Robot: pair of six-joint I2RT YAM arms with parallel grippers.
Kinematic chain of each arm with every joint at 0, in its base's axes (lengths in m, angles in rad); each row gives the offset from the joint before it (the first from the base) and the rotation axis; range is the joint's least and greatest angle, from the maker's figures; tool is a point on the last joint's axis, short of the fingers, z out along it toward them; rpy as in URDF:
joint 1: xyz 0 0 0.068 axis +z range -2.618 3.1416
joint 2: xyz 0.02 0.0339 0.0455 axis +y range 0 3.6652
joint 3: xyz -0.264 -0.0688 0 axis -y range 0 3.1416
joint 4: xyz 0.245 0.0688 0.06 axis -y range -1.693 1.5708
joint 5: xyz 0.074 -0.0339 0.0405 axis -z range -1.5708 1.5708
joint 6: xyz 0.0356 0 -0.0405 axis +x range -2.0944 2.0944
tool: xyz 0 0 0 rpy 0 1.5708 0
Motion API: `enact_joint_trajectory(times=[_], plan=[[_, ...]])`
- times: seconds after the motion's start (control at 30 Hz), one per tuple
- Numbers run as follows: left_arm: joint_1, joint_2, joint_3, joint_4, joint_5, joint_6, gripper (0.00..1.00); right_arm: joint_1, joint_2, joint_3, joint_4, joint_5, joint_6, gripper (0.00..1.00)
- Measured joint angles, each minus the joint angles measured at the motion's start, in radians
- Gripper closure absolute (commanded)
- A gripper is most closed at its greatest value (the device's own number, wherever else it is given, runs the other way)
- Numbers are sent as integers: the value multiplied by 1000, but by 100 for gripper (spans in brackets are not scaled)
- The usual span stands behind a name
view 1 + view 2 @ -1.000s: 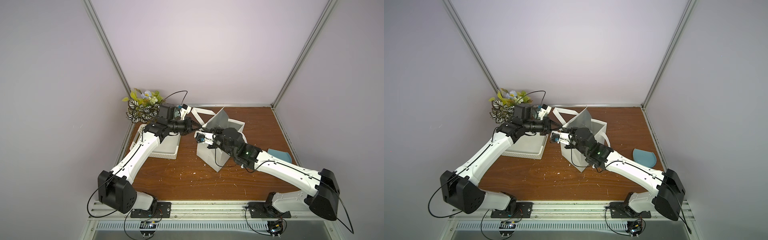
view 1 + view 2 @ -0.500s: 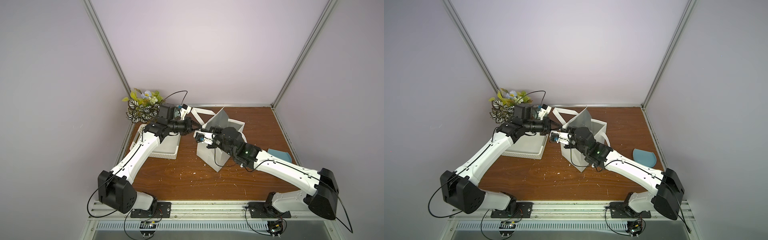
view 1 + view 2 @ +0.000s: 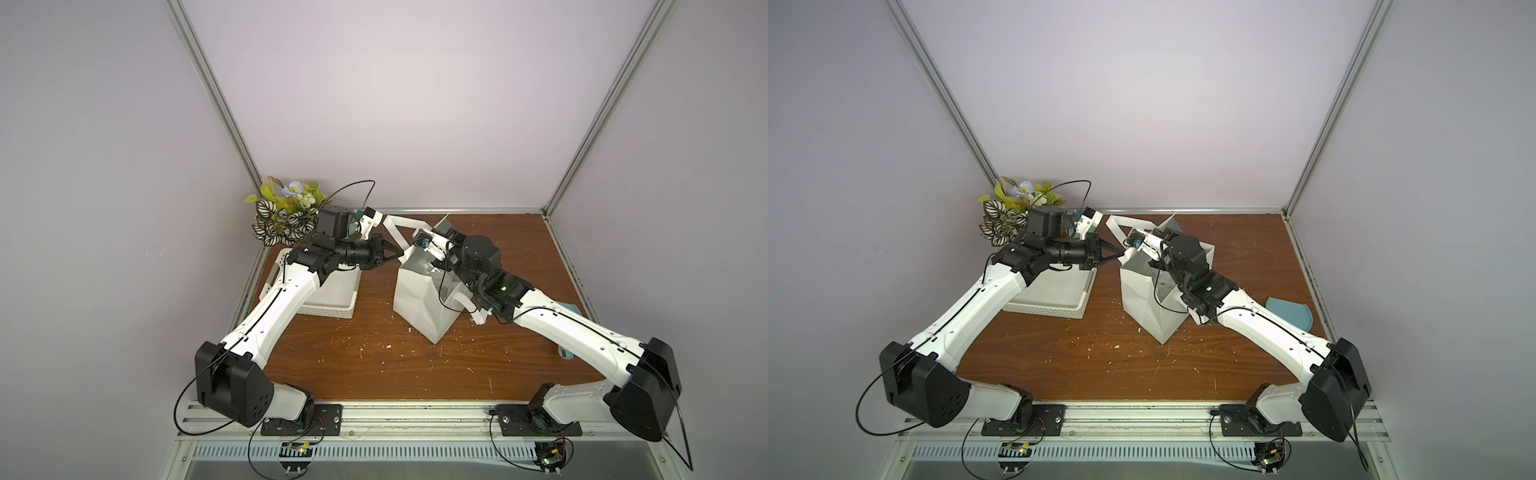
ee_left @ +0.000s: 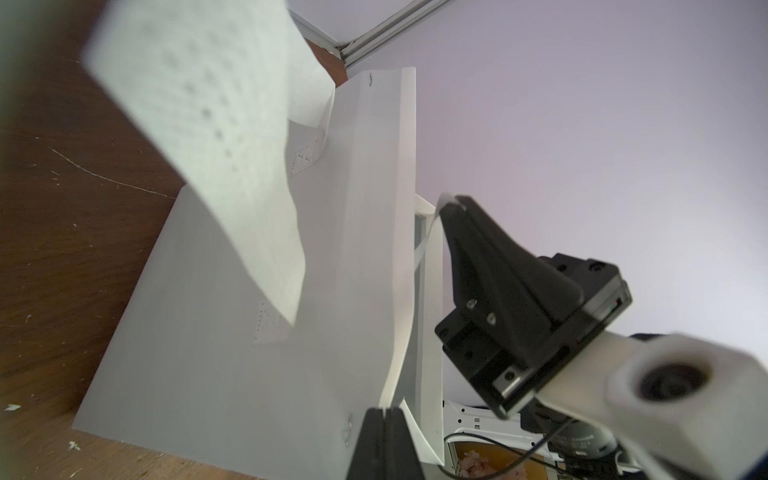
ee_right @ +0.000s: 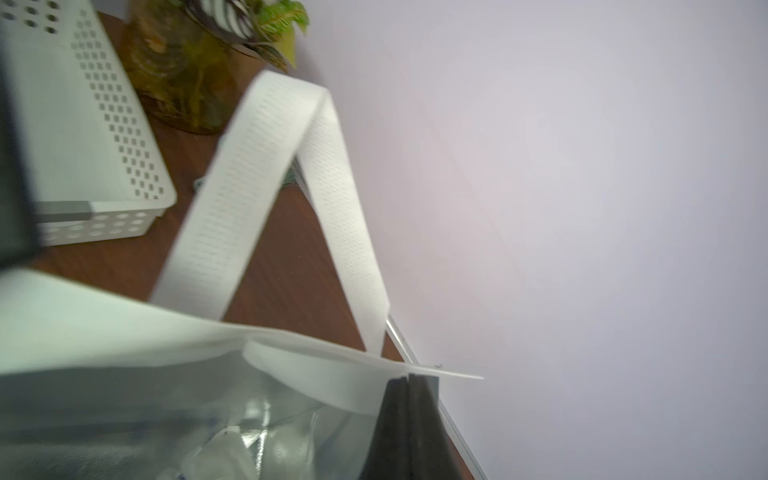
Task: Place the ice pack in the delivery bag
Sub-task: Place the adhesive seal at the center of the board.
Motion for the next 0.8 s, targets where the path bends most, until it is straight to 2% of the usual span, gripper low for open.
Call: enact_joint_trajectory(times=[0.27, 0.47, 0.8], plan=[[3, 1, 5, -24, 0, 15, 100, -139, 51, 28, 71, 73, 48, 100], [13, 2, 17, -32, 0, 23, 100, -282, 91, 42, 101, 131, 96, 100], [20, 8, 18, -37, 1, 38, 100, -518, 214, 157, 104, 190, 239, 100]])
